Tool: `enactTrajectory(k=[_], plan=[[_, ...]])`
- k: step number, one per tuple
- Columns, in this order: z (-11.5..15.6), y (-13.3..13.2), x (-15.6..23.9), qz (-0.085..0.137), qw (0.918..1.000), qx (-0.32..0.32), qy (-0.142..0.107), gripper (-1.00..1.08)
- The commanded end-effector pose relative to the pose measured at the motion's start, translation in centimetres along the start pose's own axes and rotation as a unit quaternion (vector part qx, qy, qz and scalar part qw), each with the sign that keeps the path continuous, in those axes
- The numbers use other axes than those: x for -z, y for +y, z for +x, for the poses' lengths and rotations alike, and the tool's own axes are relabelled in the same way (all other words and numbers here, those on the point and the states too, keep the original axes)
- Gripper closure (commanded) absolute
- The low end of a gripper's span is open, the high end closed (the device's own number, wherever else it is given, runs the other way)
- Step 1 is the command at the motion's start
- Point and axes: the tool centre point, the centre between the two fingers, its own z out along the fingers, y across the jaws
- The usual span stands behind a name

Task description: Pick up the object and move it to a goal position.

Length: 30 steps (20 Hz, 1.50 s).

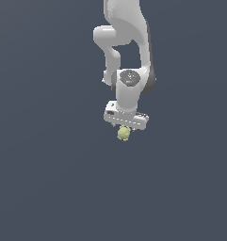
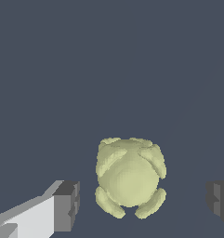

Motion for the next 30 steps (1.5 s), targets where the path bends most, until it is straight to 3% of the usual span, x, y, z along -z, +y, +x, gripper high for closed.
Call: enactTrajectory(k=[1, 10, 25, 26, 30], plan=[[-0.5, -0.2, -0.4, -0.001, 1.0000, -0.009, 0.000, -0.92], [-0.9, -0.3, -1.0, -0.001, 0.9999, -0.013, -0.001, -0.92], [-1.0, -0.3, -5.8, -0.001, 0.9999, -0.014, -0.001, -0.92], [-1.0, -0.3, -5.8, -0.001, 0.9999, -0.014, -0.001, 1.08], [-1.0, -0.3, -5.8, -0.001, 0.9999, -0.014, -0.001, 1.08]])
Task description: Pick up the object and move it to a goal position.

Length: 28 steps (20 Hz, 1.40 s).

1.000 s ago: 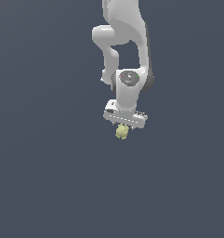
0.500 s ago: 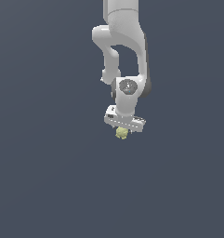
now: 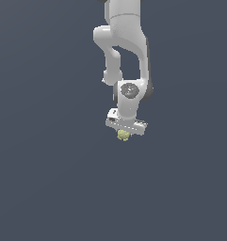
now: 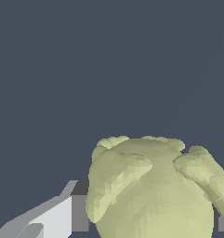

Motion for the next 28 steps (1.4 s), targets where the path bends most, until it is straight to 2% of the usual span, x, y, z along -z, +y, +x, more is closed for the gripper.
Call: enactTrajectory(k=[1, 9, 15, 21, 28], plan=[[0.0, 0.1, -0.1, 0.000, 1.0000, 0.000, 0.000, 1.08], [0.0, 0.0, 0.2, 0.000, 1.0000, 0.000, 0.000, 1.08], [-0.1, 0.1, 2.0, 0.000, 1.0000, 0.000, 0.000, 1.08], [-0.3, 0.3, 5.8, 0.000, 1.0000, 0.000, 0.000, 1.08], [-0.6, 0.6, 12.4, 0.000, 1.0000, 0.000, 0.000, 1.08]])
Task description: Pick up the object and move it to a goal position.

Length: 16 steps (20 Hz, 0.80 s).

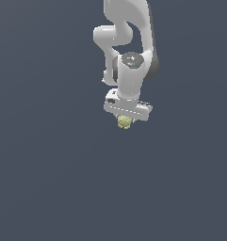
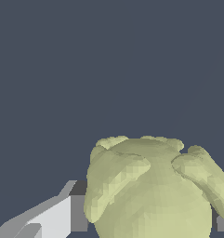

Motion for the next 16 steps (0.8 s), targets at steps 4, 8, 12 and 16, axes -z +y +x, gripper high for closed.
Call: enactTrajectory(k=[4, 8, 12, 16], plan=[[-0.3, 0.3, 6.1, 0.000, 1.0000, 0.000, 0.000, 1.08], [-0.4, 0.4, 10.4, 0.000, 1.0000, 0.000, 0.000, 1.08], [-0.6, 0.6, 14.6, 0.000, 1.0000, 0.000, 0.000, 1.08], [-0.7, 0.7, 18.7, 0.000, 1.0000, 0.000, 0.000, 1.08]])
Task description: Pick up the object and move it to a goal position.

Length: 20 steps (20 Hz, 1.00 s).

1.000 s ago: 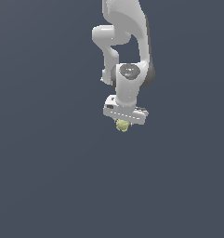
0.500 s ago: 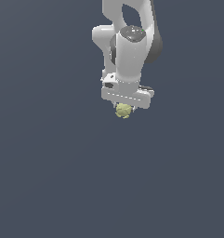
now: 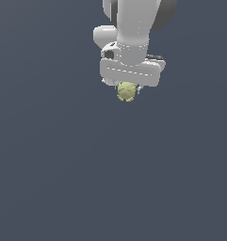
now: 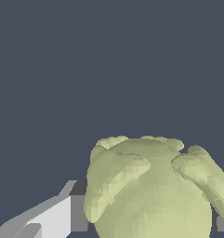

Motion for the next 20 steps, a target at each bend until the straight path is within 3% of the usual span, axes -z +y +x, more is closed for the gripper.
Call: enactTrajectory(k=[1, 11, 20], plan=[[-0.1, 0.1, 2.6, 0.000, 1.0000, 0.000, 0.000, 1.08], [-0.2, 0.3, 12.3, 0.000, 1.0000, 0.000, 0.000, 1.08], [0.0, 0.4, 17.2, 0.000, 1.0000, 0.000, 0.000, 1.08]])
